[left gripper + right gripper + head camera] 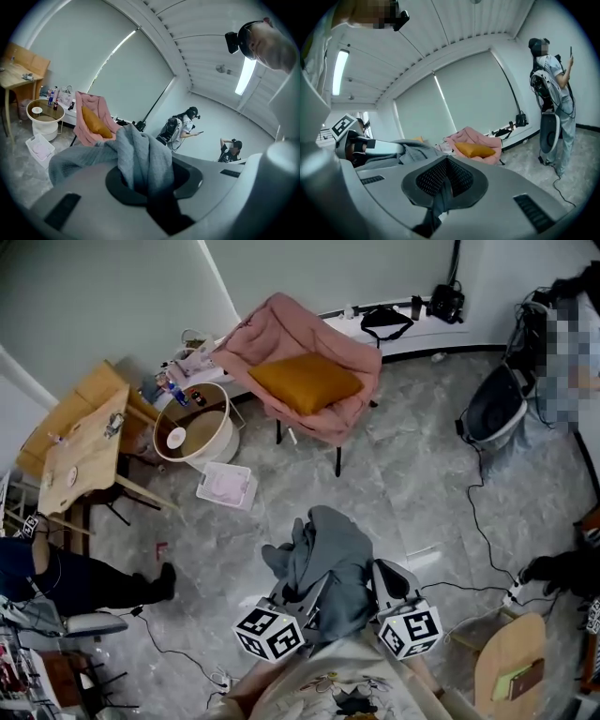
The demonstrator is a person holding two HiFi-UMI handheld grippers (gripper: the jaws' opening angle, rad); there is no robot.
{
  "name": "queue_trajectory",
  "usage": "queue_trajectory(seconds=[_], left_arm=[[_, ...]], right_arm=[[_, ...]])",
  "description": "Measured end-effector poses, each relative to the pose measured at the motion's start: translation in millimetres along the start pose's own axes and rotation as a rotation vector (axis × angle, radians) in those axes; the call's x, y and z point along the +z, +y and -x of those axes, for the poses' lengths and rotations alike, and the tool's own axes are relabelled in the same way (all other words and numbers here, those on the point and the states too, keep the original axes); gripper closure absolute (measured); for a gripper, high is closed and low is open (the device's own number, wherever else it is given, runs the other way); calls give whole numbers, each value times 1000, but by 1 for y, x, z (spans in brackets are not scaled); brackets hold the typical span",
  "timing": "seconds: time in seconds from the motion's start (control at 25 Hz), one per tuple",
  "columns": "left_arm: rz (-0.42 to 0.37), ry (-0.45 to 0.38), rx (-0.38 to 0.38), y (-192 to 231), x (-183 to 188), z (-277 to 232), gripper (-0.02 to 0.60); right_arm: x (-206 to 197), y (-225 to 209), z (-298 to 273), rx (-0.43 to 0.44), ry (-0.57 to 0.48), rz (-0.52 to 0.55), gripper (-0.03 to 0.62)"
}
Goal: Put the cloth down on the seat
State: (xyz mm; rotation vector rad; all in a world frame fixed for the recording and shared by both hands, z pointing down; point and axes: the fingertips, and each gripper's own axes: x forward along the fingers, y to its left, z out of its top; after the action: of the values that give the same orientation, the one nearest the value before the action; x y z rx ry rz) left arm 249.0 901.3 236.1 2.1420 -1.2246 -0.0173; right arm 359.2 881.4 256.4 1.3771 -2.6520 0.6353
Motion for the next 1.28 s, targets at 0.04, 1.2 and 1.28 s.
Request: queue_trajectory(seconds=[0.04,1.2,1.28], left_arm=[[0,-2,0,0,3,-1,492],[81,-24,-72,216,216,-150,492],[61,-31,-61,237,228,-148,492]], right_arm=[[0,-3,-2,-3,3,-6,576],[119,-7,-315,-82,73,112,576],[128,6,-338,-56,44,155,576]])
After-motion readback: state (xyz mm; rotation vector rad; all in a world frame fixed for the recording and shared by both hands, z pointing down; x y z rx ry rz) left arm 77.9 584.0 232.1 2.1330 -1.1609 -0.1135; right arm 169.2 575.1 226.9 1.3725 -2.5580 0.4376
